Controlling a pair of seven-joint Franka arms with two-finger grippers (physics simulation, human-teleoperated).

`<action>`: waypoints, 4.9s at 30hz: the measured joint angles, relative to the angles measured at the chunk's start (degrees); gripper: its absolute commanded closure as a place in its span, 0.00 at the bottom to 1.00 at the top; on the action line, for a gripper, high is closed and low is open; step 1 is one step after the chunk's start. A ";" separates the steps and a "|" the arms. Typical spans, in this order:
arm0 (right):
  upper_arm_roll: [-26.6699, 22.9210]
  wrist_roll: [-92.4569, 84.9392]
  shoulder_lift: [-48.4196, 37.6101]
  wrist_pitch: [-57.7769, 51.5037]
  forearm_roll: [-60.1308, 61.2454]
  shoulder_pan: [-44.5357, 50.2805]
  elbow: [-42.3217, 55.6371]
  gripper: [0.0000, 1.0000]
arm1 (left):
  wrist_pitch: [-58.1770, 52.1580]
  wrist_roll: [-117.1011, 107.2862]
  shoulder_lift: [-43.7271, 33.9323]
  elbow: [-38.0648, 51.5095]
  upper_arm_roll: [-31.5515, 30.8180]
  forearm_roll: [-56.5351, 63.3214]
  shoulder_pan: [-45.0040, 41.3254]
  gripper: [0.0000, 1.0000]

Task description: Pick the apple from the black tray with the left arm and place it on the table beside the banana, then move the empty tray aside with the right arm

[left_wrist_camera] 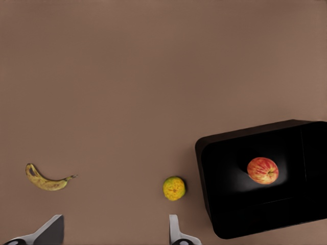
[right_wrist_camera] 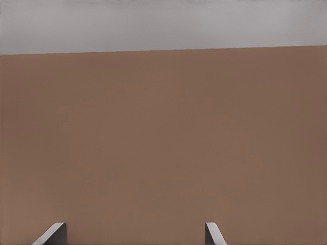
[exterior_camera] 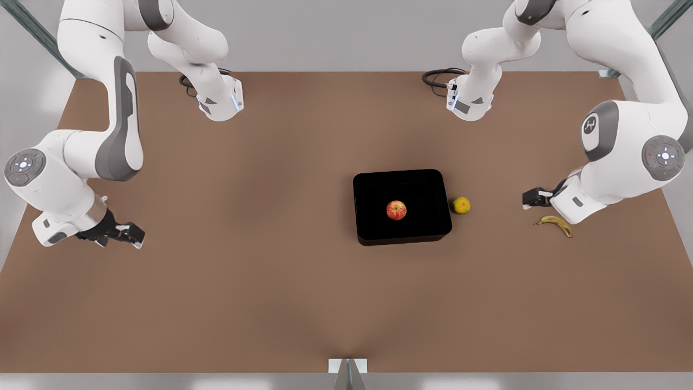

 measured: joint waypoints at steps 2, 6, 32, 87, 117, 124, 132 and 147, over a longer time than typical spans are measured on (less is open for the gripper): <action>-0.03 -0.03 0.20 0.54 0.02 -0.02 0.10 0.00 | 1.53 -0.14 0.75 0.90 -0.09 0.06 -0.38 0.00; -0.10 -0.09 8.84 1.17 -0.14 -0.03 3.42 0.00 | 4.88 -1.77 1.05 1.89 -0.63 -0.04 -10.34 0.00; 0.16 -0.34 10.44 -11.11 -0.18 -0.50 14.72 0.00 | 36.92 -43.13 10.47 -25.74 -0.72 7.03 -31.14 0.00; 0.44 -0.30 9.97 -12.15 -0.17 0.69 14.72 0.00 | 42.20 -57.72 -10.99 -44.23 -0.52 14.52 -21.83 0.21; 16.55 57.47 30.70 1.89 -4.24 35.87 20.75 0.00 | 21.12 -11.63 -0.99 -3.12 -7.32 4.66 9.88 0.00; 17.95 60.87 35.23 6.52 -4.60 35.87 20.66 0.00 | 10.39 -7.49 -1.39 -1.93 9.43 -0.38 -5.12 0.00; 19.28 60.41 36.06 8.69 -5.07 35.17 19.02 0.15 | 5.45 -4.21 -0.92 -2.37 9.60 -0.66 -5.24 0.00; 19.29 56.74 37.48 9.59 -5.00 34.35 19.47 0.79 | 4.12 -0.82 -0.82 -2.28 9.60 -0.52 -5.23 0.00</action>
